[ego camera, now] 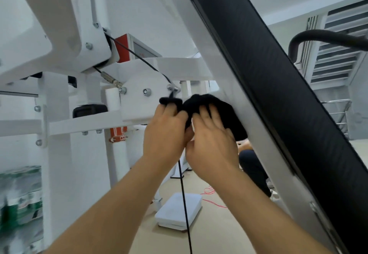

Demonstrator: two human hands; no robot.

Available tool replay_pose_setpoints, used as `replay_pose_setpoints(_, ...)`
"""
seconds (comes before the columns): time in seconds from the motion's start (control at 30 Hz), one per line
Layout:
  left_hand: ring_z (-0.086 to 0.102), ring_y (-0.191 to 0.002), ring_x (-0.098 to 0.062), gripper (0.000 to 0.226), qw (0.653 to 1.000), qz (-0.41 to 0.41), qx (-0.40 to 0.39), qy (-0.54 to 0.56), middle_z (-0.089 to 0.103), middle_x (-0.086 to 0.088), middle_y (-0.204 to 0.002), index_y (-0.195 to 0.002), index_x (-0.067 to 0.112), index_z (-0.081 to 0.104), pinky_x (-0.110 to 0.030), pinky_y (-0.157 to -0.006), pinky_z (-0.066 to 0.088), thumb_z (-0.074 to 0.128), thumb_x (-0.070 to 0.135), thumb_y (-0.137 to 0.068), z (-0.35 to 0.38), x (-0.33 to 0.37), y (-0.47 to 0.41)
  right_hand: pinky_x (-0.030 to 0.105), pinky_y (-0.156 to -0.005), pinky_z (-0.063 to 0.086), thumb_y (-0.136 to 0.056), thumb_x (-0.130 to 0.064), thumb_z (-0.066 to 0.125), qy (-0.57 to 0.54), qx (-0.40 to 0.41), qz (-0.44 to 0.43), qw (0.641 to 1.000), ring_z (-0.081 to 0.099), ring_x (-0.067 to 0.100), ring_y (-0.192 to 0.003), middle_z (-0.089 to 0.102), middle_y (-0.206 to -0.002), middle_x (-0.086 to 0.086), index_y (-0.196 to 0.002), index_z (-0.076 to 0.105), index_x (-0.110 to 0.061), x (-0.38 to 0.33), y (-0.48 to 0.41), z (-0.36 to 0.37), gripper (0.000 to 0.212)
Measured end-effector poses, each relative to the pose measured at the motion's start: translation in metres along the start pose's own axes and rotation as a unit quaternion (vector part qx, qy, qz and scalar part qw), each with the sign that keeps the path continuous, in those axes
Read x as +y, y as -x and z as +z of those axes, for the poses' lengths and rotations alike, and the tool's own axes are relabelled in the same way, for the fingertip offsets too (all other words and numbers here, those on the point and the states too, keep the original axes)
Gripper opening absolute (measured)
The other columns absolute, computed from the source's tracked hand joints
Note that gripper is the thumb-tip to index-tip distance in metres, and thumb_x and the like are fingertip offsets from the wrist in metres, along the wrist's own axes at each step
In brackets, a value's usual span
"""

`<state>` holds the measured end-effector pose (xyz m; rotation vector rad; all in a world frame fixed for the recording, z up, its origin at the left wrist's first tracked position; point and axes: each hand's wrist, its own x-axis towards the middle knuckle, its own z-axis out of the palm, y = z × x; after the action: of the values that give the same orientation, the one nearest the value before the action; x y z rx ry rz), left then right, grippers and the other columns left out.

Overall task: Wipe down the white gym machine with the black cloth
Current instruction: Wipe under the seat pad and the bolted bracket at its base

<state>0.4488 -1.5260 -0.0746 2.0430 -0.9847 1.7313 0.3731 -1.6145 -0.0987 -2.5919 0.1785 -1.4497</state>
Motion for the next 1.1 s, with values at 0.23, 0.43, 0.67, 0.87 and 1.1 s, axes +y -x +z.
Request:
replay_pose_setpoints(0.23, 0.037, -0.070, -0.017, 0.040, 0.986, -0.115, 0.000, 0.124, 0.042, 0.004, -0.079, -0.059, 0.020, 0.033, -0.018, -0.055, 0.025, 0.068, 0.007, -0.074, -0.018, -0.024, 0.010, 0.037, -0.083, 0.037, -0.085, -0.020, 0.054, -0.077, -0.036, -0.041, 0.996, 0.040, 0.015, -0.130, 0.044, -0.137, -0.008, -0.109, 0.048, -0.022, -0.022, -0.028, -0.007, 0.025)
replay_pose_setpoints(0.43, 0.041, -0.069, -0.013, 0.021, 0.981, -0.070, 0.129, 0.123, 0.045, 0.004, -0.089, -0.072, 0.010, 0.051, -0.026, -0.058, 0.038, 0.063, -0.007, -0.071, -0.047, -0.034, 0.005, 0.040, -0.084, 0.044, -0.072, -0.010, 0.039, -0.122, 0.183, -0.118, 0.968, 0.045, 0.021, -0.133, 0.051, -0.142, -0.002, -0.130, 0.051, -0.017, -0.022, 0.007, 0.001, 0.059)
replay_pose_setpoints(0.67, 0.057, -0.099, -0.024, 0.055, 0.997, -0.080, -0.005, -0.020, 0.057, -0.011, -0.121, -0.147, 0.014, 0.043, -0.031, -0.075, 0.046, 0.057, 0.008, -0.094, -0.017, -0.090, 0.001, 0.039, -0.121, 0.007, -0.096, -0.025, 0.049, 0.079, -0.016, -0.159, 0.984, -0.004, 0.022, -0.152, -0.008, -0.165, 0.011, -0.154, -0.007, -0.006, -0.067, -0.042, 0.021, 0.083)
replay_pose_setpoints(0.87, 0.020, -0.147, -0.014, 0.053, 0.996, -0.054, -0.029, 0.069, 0.023, -0.003, -0.161, -0.155, 0.024, 0.021, -0.024, -0.119, 0.015, 0.038, 0.021, -0.105, -0.017, -0.094, -0.044, 0.039, -0.120, 0.013, -0.092, -0.027, 0.050, 0.042, 0.041, -0.141, 0.988, -0.003, 0.025, -0.152, -0.004, -0.164, 0.015, -0.154, -0.013, -0.003, -0.071, -0.045, 0.035, 0.091)
replay_pose_setpoints(1.1, 0.026, -0.146, -0.017, 0.057, 0.992, -0.121, -0.020, -0.035, 0.033, -0.003, -0.157, -0.153, 0.016, 0.027, -0.044, -0.118, 0.024, 0.047, 0.030, -0.102, 0.007, -0.122, -0.038, 0.041, -0.112, 0.026, -0.084, -0.027, 0.058, 0.006, 0.042, -0.127, 0.991, 0.014, 0.030, -0.147, 0.019, -0.154, 0.016, -0.156, 0.009, -0.011, -0.100, -0.070, 0.024, 0.089)
